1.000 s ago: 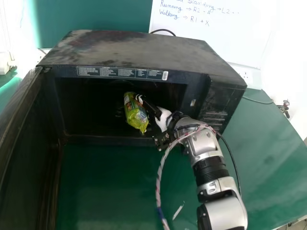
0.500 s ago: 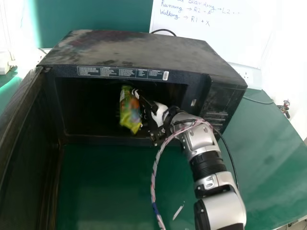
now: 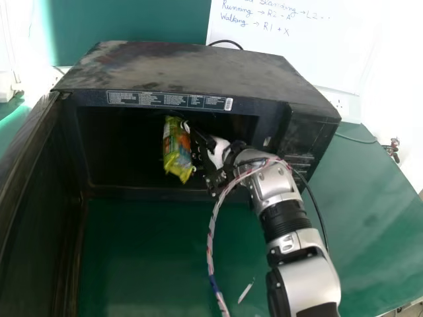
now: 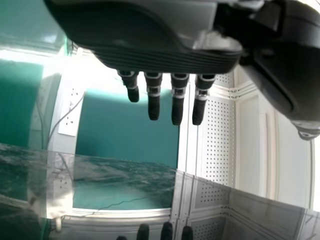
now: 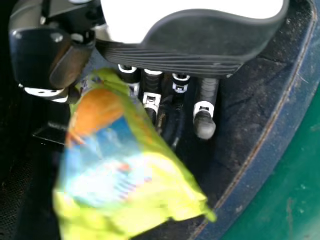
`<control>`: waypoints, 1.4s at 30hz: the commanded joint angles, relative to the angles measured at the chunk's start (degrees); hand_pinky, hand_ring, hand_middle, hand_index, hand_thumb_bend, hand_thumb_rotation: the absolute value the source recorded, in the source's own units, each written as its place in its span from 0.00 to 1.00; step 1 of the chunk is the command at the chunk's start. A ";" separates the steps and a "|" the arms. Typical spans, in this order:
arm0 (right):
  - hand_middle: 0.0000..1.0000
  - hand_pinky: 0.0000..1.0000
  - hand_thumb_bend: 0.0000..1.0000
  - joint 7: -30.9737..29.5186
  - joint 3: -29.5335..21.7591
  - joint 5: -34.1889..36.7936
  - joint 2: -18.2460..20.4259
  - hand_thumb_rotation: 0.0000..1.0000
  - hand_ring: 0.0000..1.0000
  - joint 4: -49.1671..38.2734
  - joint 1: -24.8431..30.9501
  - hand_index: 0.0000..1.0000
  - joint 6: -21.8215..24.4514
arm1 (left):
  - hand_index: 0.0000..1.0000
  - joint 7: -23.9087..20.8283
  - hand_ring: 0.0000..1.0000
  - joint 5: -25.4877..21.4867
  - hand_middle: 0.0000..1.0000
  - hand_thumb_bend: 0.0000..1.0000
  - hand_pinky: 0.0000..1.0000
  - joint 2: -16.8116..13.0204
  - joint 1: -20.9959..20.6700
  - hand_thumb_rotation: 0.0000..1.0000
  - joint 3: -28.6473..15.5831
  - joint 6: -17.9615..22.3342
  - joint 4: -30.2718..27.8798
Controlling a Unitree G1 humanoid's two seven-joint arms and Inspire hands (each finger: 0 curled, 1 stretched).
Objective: Put biscuit inside oven
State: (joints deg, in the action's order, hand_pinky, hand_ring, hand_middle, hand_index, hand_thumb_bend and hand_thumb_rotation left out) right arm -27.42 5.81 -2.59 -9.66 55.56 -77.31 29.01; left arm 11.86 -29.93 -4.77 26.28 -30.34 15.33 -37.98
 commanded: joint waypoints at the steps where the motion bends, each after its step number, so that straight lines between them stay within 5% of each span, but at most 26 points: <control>1: 0.47 0.10 0.57 -0.29 -0.99 0.34 -0.38 0.00 0.17 1.19 -3.25 0.68 -1.10 | 0.90 -0.03 0.93 0.02 0.93 0.96 1.00 0.08 0.33 0.96 0.16 0.71 0.31; 7: 0.47 0.11 0.57 0.73 -1.69 0.11 -0.11 0.00 0.18 3.47 -5.18 0.79 -1.70 | 0.90 -0.04 0.93 -0.14 0.93 0.95 1.00 0.28 0.70 0.96 0.37 0.73 -0.11; 8: 0.47 0.11 0.57 0.93 -2.04 0.30 -0.04 0.00 0.18 3.98 -5.43 0.72 -1.89 | 0.90 -0.15 0.93 -0.21 0.93 0.96 1.00 0.35 0.77 0.96 0.43 0.63 -0.28; 15: 0.47 0.09 0.57 1.70 -2.82 0.24 0.59 0.00 0.17 7.64 -7.72 0.80 -2.31 | 0.91 0.48 0.94 -0.43 0.93 0.95 1.00 0.25 1.17 0.96 0.24 1.20 0.01; 19: 0.47 0.10 0.57 1.69 -3.03 0.22 0.74 0.00 0.17 9.29 -8.55 0.63 -2.86 | 0.91 0.79 0.94 -0.89 0.93 0.95 1.00 0.12 1.29 0.96 0.14 1.20 -0.09; 22: 0.47 0.10 0.57 2.31 -2.91 -0.07 1.05 0.00 0.17 10.13 -9.15 0.77 -2.81 | 0.91 0.83 0.94 -0.97 0.93 0.96 1.00 0.15 1.35 0.95 0.09 1.21 -0.13; 33: 0.47 0.08 0.57 7.34 -2.17 -2.11 2.86 0.00 0.16 11.34 -9.53 0.84 -4.04 | 0.91 1.04 0.94 -1.05 0.94 0.96 1.00 0.31 1.96 0.96 0.08 1.32 -0.61; 37: 0.47 0.09 0.57 8.48 -0.43 -4.37 3.37 0.00 0.16 10.65 -9.49 0.75 -5.23 | 0.91 0.97 0.94 -0.84 0.94 0.95 1.00 0.35 2.30 0.96 0.18 1.39 -1.04; 40: 0.47 0.09 0.55 10.17 -0.61 -4.78 4.07 0.00 0.16 10.59 -10.07 0.54 -4.51 | 0.91 0.93 0.94 -0.84 0.94 0.96 0.99 0.41 2.47 0.96 0.26 1.38 -1.29; 42: 0.47 0.08 0.54 11.97 -1.64 -4.15 4.59 0.00 0.15 10.53 -10.39 0.50 -3.79 | 0.91 0.89 0.94 -0.86 0.94 0.96 1.00 0.44 2.51 0.95 0.31 1.33 -1.44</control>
State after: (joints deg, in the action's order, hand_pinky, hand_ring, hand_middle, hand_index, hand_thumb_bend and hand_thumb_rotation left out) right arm -16.65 4.92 -7.28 -6.00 66.83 -84.89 25.01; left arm 12.85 -30.44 -4.51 27.97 -30.23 15.88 -38.33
